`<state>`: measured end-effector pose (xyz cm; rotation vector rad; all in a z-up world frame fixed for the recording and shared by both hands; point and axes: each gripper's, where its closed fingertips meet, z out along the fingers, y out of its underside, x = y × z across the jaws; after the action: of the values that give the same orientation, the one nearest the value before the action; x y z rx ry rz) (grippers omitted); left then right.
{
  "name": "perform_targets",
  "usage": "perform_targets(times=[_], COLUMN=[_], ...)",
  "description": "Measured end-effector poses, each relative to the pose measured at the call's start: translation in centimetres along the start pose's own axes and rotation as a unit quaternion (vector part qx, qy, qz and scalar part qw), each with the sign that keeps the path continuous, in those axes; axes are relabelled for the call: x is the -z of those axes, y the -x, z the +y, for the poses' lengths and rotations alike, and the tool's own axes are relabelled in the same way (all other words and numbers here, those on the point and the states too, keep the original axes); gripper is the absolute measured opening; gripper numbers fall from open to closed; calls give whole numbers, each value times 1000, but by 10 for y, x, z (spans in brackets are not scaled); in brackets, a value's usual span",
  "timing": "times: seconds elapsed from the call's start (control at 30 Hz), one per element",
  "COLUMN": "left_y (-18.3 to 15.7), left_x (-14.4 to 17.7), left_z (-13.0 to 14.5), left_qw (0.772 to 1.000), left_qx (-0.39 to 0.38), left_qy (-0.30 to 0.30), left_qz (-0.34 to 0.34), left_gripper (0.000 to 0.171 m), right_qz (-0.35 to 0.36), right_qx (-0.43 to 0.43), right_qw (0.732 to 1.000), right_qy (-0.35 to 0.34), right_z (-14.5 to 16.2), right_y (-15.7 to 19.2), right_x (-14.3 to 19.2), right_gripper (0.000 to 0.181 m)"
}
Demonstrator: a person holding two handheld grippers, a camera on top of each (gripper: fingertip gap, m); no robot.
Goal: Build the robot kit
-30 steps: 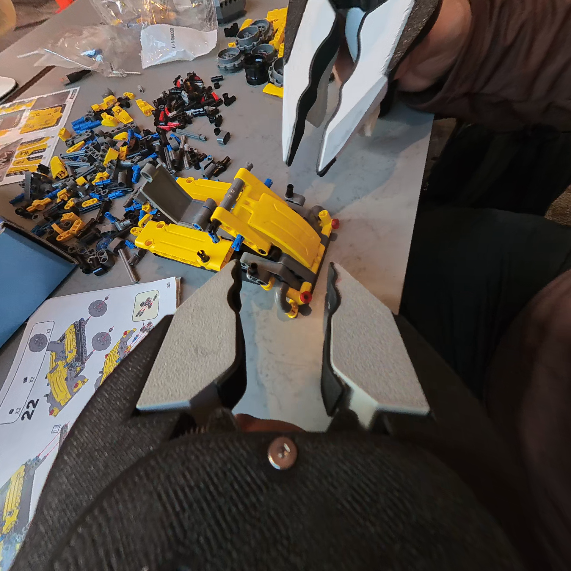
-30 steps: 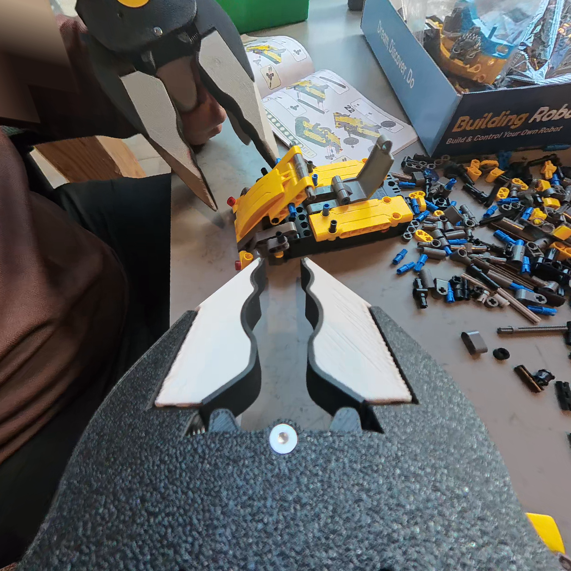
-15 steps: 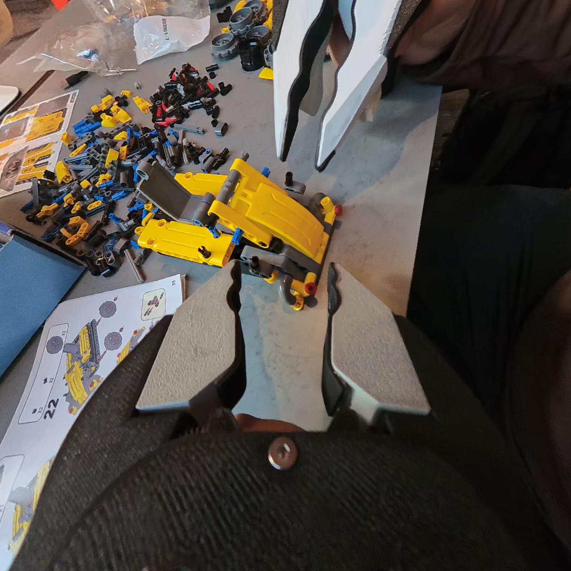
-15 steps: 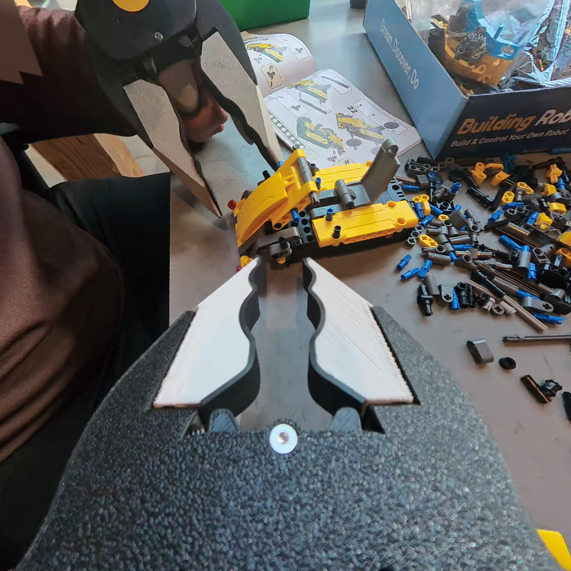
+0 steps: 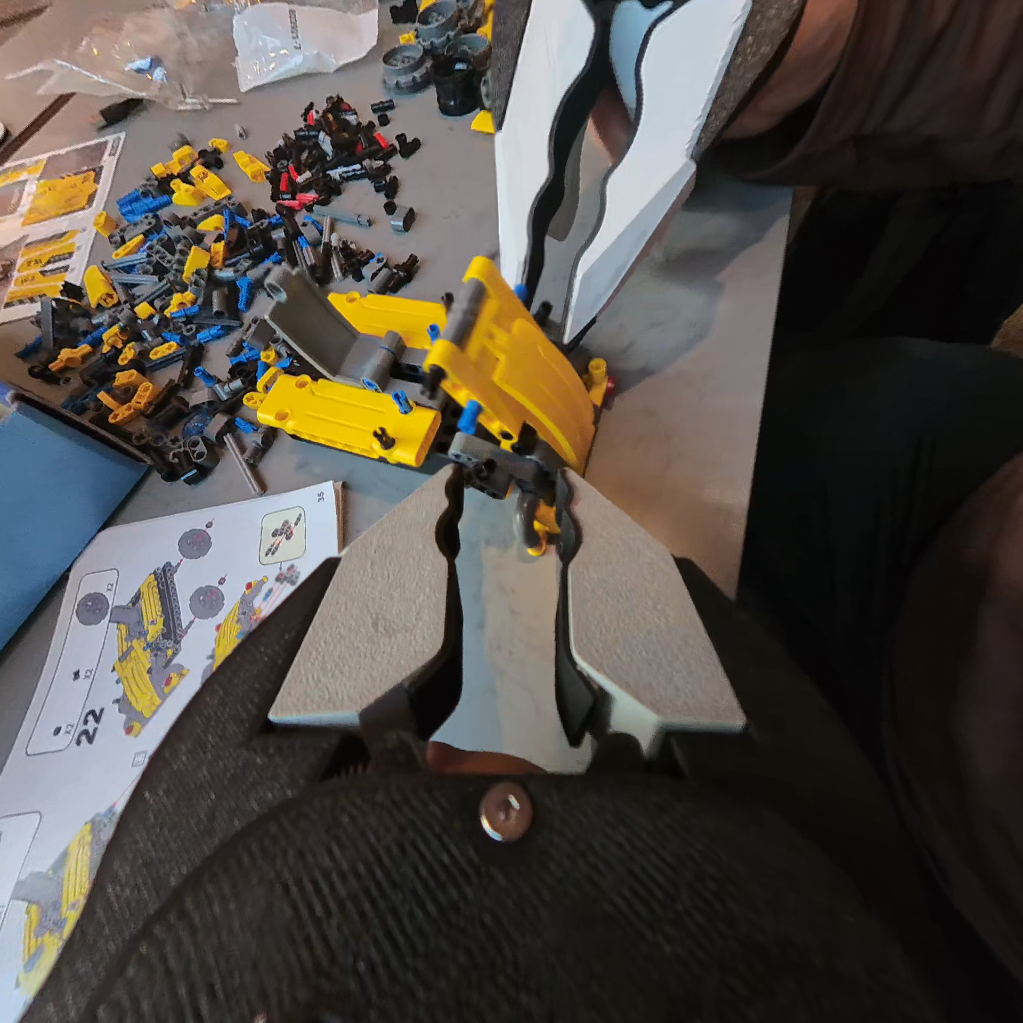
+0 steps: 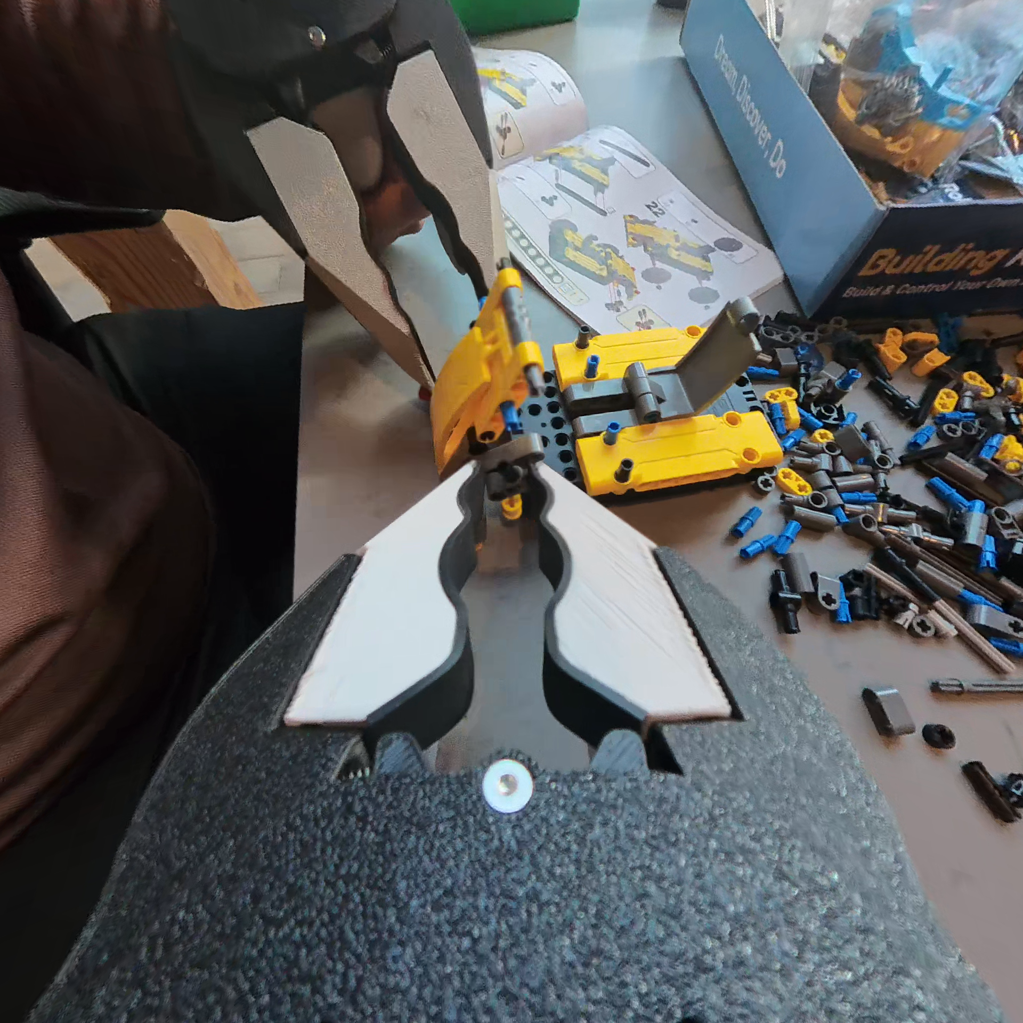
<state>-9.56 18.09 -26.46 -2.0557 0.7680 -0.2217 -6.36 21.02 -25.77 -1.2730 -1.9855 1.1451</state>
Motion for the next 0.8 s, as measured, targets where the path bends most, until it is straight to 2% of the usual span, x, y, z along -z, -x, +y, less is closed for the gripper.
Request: perform_targets(times=[0.1,0.27,0.33,0.47,0.53,0.6,0.7,0.8], left_y=[-1,1,1,-7,-6,1,7,7], left_x=[-2,7,9,3,0,2,10,8], left_z=[4,-2,-4,-3,5,13,9,8], left_qw=[1000,999,999,996,995,994,996,998], left_qx=[-9,-20,-28,-73,-79,-87,-80,-54], left_qy=[14,-5,-9,24,42,54,35,39], left_qz=[-10,-33,-43,-41,-37,-38,-22,17], left_gripper=[40,48,58,67,65,52,38,49], right_qz=[8,20,24,25,20,18,19,5], right_qx=[12,2,-3,14,25,38,57,59], right_qw=[1000,1000,1000,1000,999,999,998,998], right_qy=[-10,3,7,10,11,14,11,5], right_z=[-2,8,11,11,9,9,7,3], right_y=[-2,-4,-5,-4,-2,-1,-2,-1], right_x=[3,13,16,15,12,10,9,6], right_gripper=[12,20,19,19,19,15,12,12])
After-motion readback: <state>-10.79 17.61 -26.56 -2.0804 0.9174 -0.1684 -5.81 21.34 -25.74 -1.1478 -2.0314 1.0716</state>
